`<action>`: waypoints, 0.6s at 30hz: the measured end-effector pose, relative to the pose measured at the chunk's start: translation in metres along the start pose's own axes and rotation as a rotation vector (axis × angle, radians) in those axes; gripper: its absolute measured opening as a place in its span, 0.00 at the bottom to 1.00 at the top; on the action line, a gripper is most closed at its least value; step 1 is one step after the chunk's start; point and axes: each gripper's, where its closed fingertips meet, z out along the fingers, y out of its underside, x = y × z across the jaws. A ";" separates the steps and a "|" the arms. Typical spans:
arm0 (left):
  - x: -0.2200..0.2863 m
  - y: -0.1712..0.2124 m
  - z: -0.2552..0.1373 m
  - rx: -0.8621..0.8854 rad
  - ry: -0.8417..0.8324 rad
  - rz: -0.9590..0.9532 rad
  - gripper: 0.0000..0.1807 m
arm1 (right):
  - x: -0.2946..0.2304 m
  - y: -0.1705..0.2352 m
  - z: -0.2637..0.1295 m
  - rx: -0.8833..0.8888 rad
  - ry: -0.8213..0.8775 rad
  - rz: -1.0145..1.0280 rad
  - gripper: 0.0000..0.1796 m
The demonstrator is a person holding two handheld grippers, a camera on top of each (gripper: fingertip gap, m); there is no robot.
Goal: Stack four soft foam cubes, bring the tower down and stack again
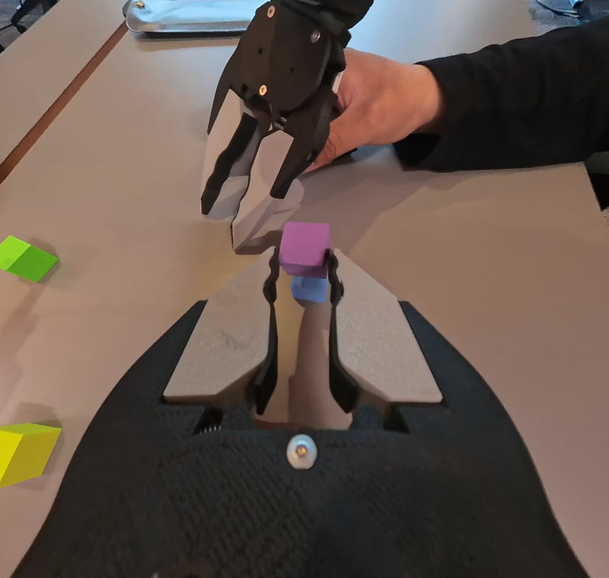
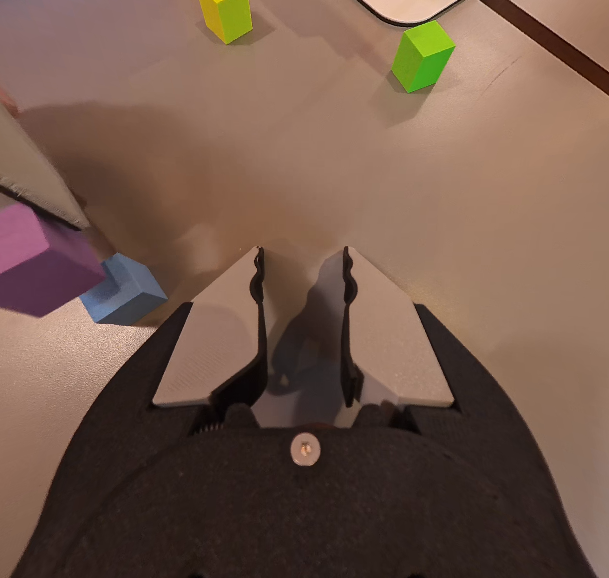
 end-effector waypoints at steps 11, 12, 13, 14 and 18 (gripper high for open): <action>-0.001 0.012 0.009 -0.068 -0.024 0.039 0.15 | 0.000 0.000 0.000 0.000 0.001 -0.001 0.25; -0.001 0.014 0.009 -0.072 -0.024 0.040 0.15 | 0.000 0.000 0.000 0.000 0.001 -0.001 0.25; -0.001 0.015 0.010 -0.078 -0.025 0.044 0.15 | 0.000 0.000 0.000 0.000 0.001 -0.001 0.25; 0.000 0.016 0.011 -0.086 -0.024 0.048 0.15 | 0.000 0.000 0.000 0.000 0.001 -0.001 0.25; 0.002 0.018 0.012 -0.097 -0.024 0.065 0.15 | 0.000 0.000 0.000 0.000 0.001 -0.001 0.25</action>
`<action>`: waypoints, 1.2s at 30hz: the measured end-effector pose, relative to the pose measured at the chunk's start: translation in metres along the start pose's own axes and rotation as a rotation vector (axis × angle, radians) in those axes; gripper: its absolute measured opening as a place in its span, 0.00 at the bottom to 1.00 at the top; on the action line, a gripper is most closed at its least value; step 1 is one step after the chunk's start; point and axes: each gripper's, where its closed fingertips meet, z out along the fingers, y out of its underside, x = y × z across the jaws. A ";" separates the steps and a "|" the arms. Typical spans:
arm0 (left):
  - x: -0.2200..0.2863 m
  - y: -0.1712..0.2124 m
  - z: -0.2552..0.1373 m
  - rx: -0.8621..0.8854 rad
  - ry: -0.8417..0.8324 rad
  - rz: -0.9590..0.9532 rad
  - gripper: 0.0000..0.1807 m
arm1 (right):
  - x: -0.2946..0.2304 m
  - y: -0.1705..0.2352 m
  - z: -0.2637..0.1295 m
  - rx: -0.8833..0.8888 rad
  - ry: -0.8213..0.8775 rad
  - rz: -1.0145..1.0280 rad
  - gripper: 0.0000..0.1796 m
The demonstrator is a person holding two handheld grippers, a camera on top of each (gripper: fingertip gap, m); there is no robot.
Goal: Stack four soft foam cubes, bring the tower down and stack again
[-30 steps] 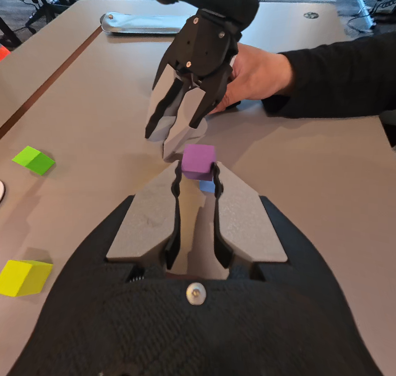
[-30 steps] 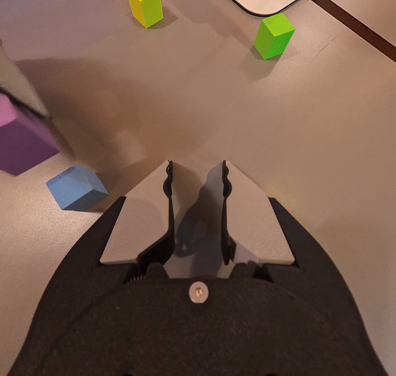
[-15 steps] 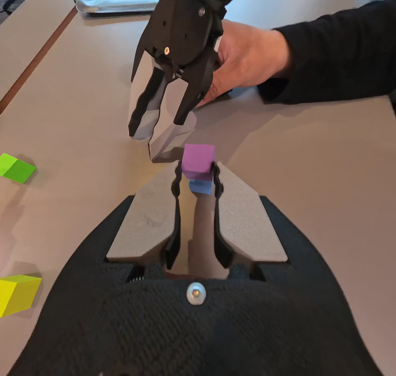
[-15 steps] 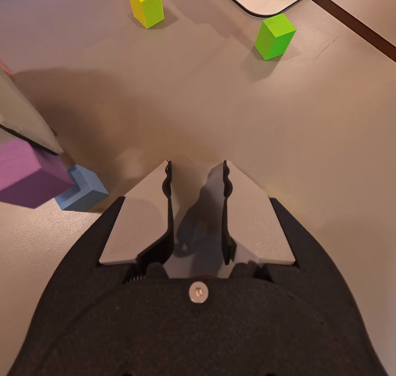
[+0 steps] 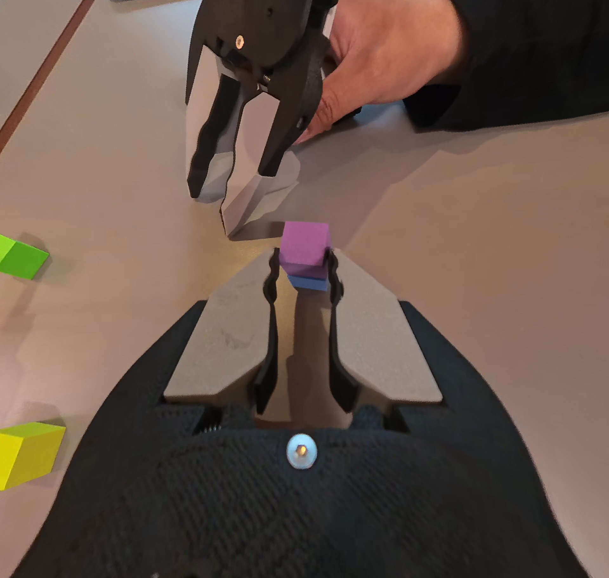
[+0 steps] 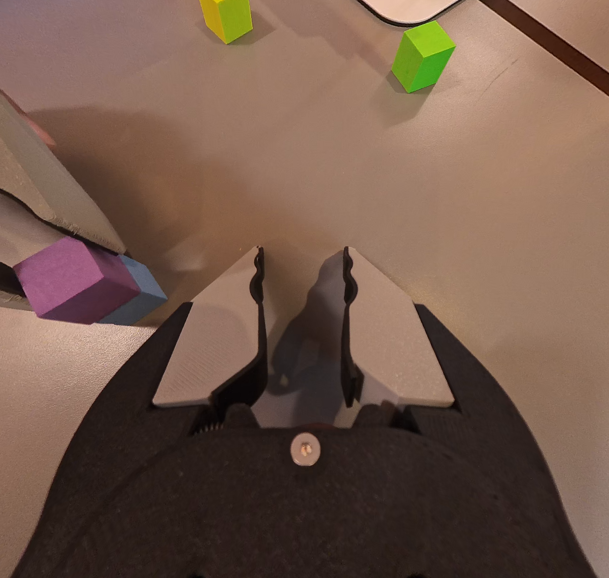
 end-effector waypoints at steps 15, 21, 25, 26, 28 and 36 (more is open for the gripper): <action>-0.005 0.000 0.000 0.019 -0.027 -0.009 0.19 | 0.000 0.000 0.000 0.000 0.000 0.000 0.25; -0.013 -0.008 -0.011 0.078 -0.051 -0.057 0.34 | 0.000 0.000 0.000 0.000 0.000 0.000 0.25; -0.079 -0.001 -0.046 0.168 -0.332 -0.220 0.34 | 0.000 0.000 0.000 0.000 0.002 -0.002 0.25; -0.099 0.008 -0.058 0.187 -0.416 -0.285 0.34 | 0.000 0.000 0.000 0.000 0.001 -0.002 0.25; -0.130 0.030 -0.076 0.208 -0.545 -0.418 0.34 | 0.000 0.000 0.000 0.000 0.001 -0.002 0.25; -0.165 0.084 -0.071 0.045 -0.683 -0.576 0.41 | 0.000 0.000 0.000 0.000 0.001 -0.002 0.25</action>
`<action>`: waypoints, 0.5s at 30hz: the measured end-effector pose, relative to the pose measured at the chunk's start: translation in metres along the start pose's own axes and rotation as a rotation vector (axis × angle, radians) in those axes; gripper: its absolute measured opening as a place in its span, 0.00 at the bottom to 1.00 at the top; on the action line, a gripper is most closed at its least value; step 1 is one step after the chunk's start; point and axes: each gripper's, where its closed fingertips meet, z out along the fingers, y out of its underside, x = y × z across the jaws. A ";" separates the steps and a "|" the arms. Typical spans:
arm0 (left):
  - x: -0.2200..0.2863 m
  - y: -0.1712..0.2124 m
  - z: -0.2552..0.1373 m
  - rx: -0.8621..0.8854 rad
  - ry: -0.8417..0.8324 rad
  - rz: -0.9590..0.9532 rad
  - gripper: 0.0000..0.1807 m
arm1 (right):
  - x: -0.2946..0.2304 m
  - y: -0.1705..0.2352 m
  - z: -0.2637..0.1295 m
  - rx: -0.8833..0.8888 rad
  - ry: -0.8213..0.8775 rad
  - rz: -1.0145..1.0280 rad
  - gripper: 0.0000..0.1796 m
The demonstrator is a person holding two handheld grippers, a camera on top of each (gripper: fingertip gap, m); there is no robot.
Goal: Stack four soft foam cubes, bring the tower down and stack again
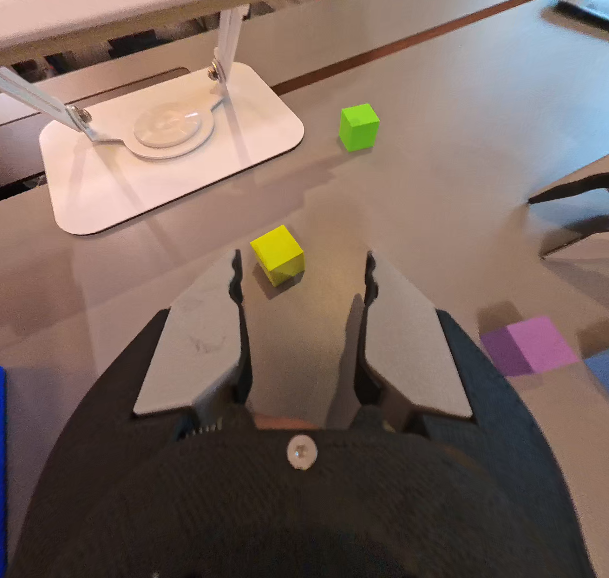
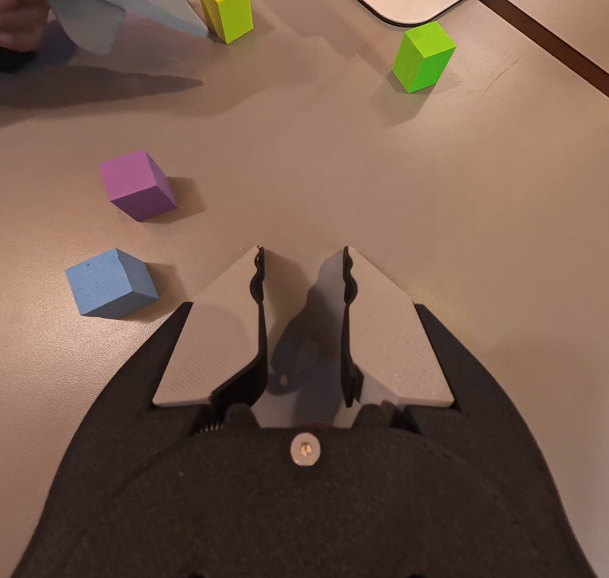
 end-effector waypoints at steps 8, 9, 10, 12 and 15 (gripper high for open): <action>0.072 0.002 -0.037 0.010 0.317 0.285 0.24 | -0.001 0.000 0.000 0.000 -0.006 -0.004 0.26; 0.086 0.004 -0.045 0.016 0.393 0.335 0.25 | -0.001 0.000 0.000 0.000 -0.005 -0.004 0.26; 0.097 0.007 -0.050 0.020 0.451 0.378 0.24 | -0.001 0.000 0.000 0.000 -0.005 -0.004 0.26; 0.108 0.014 -0.052 0.021 0.511 0.437 0.24 | -0.001 0.000 0.000 0.000 -0.005 -0.004 0.26; 0.122 0.025 -0.053 -0.013 0.653 0.455 0.26 | -0.001 0.000 0.000 0.000 -0.005 -0.004 0.26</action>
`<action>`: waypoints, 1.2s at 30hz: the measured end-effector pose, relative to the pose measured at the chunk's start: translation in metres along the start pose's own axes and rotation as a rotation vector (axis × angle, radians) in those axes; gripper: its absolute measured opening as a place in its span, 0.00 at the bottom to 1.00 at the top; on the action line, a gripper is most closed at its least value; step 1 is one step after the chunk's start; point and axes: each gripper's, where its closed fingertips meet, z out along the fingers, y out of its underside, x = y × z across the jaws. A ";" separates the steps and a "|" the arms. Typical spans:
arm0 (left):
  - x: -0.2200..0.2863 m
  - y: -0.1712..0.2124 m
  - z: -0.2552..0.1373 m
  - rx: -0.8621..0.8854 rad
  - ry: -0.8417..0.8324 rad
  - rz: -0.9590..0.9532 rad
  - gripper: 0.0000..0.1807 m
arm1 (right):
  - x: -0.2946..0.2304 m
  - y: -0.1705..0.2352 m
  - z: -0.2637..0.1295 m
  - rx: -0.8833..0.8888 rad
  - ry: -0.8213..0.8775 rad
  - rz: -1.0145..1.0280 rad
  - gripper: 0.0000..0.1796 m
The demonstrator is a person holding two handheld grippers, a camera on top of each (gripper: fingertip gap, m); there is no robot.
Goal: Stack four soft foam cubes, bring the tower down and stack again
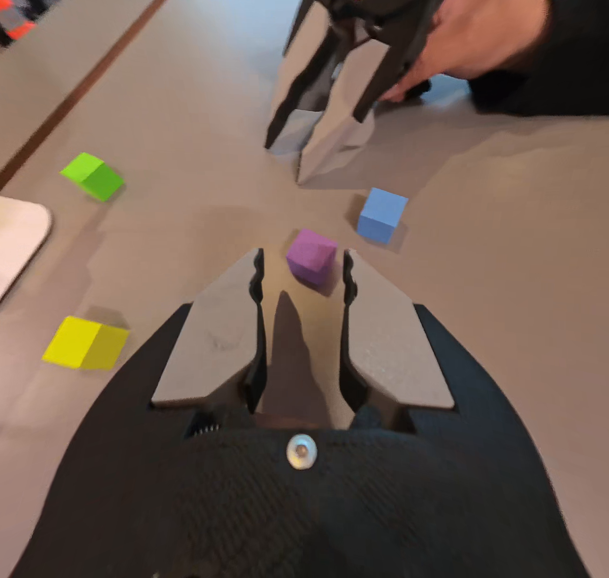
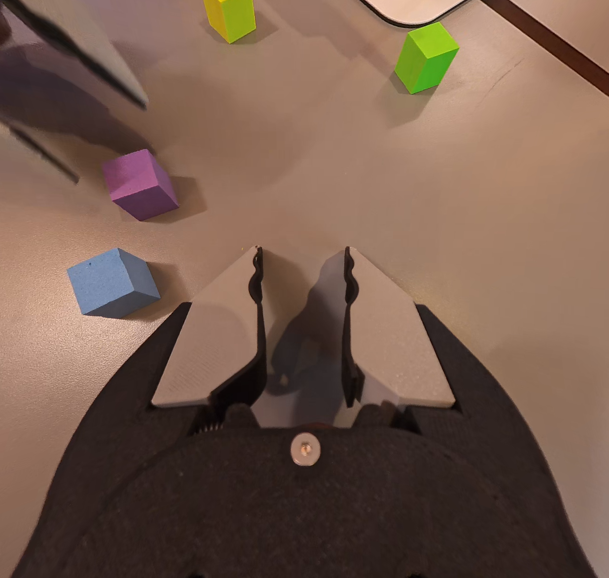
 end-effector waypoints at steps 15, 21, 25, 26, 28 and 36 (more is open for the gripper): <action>0.014 0.006 0.019 -0.037 0.159 0.090 0.15 | 0.000 0.000 0.000 0.000 -0.005 0.001 0.27; 0.031 -0.020 0.017 0.061 0.184 0.054 0.15 | 0.000 0.000 0.000 0.000 -0.003 -0.001 0.27; 0.039 -0.026 0.025 0.033 0.154 0.080 0.15 | 0.000 0.000 0.000 0.000 -0.003 -0.001 0.27; 0.042 -0.026 0.026 0.026 0.149 0.084 0.15 | 0.000 0.000 0.000 0.000 -0.003 -0.001 0.27; 0.047 -0.024 0.028 0.016 0.145 0.096 0.15 | 0.000 0.000 0.000 0.000 -0.003 -0.001 0.27; 0.051 -0.026 0.028 0.017 0.134 0.098 0.15 | 0.000 0.000 0.000 0.000 -0.004 -0.001 0.27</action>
